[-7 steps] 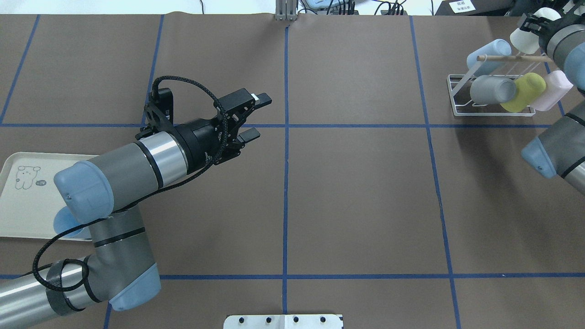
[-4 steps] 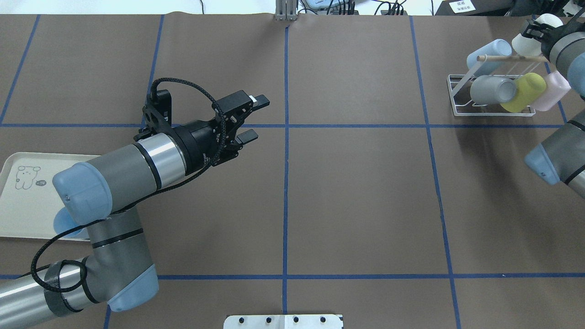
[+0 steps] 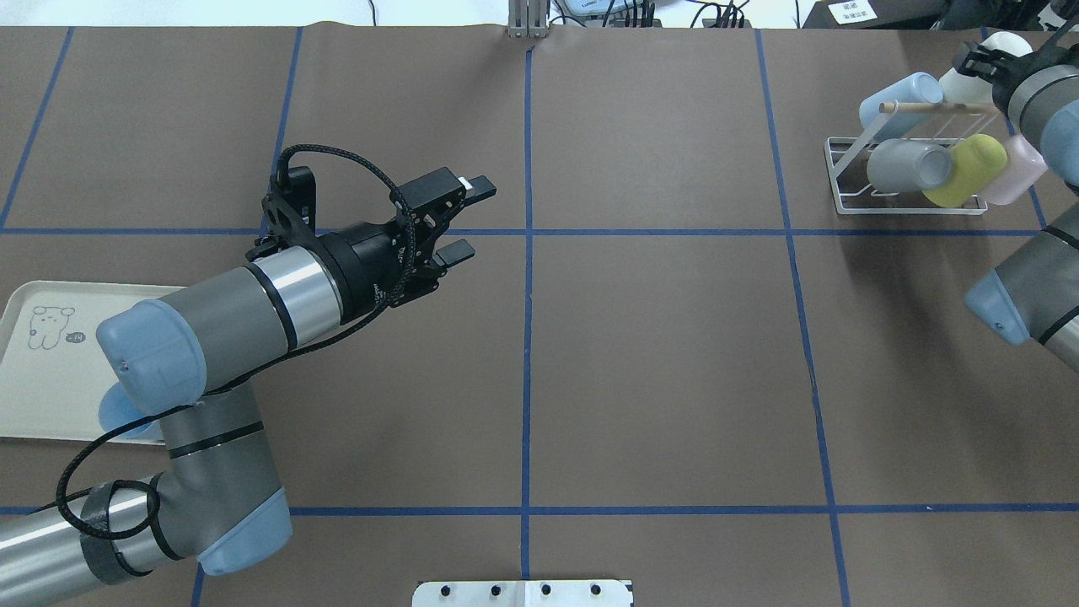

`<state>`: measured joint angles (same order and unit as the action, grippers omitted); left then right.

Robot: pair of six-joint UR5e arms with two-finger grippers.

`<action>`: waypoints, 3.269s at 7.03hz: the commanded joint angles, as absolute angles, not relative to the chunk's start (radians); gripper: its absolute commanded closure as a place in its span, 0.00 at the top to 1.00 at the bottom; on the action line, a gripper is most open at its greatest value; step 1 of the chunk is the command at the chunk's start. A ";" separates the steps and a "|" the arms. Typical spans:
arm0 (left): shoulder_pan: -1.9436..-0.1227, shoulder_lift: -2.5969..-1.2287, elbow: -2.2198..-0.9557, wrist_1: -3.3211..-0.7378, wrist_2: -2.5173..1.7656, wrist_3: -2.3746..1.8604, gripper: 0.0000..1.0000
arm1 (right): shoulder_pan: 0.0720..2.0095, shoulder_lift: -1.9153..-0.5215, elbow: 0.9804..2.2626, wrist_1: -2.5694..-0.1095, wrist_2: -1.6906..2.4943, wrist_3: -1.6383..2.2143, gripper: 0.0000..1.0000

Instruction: Transfer IKEA cup to right arm and place on rack

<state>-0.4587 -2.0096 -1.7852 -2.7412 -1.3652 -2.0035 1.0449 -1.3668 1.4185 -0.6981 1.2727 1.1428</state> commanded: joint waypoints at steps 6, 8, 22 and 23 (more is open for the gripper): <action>-0.631 -1.664 -1.860 -2.769 -1.489 -1.472 1.00 | 0.944 -1.387 1.616 -0.716 1.282 1.141 1.00; -0.908 -1.442 -1.873 -2.770 -1.843 -1.250 1.00 | 0.866 -1.445 1.708 -0.715 1.273 1.143 1.00; -0.729 -1.273 -1.815 -2.623 -2.120 -1.198 0.00 | 0.689 -1.557 1.884 -0.701 1.281 1.147 1.00; -0.730 -1.278 -1.822 -2.623 -2.125 -1.200 0.00 | 0.683 -1.557 1.887 -0.700 1.279 1.164 1.00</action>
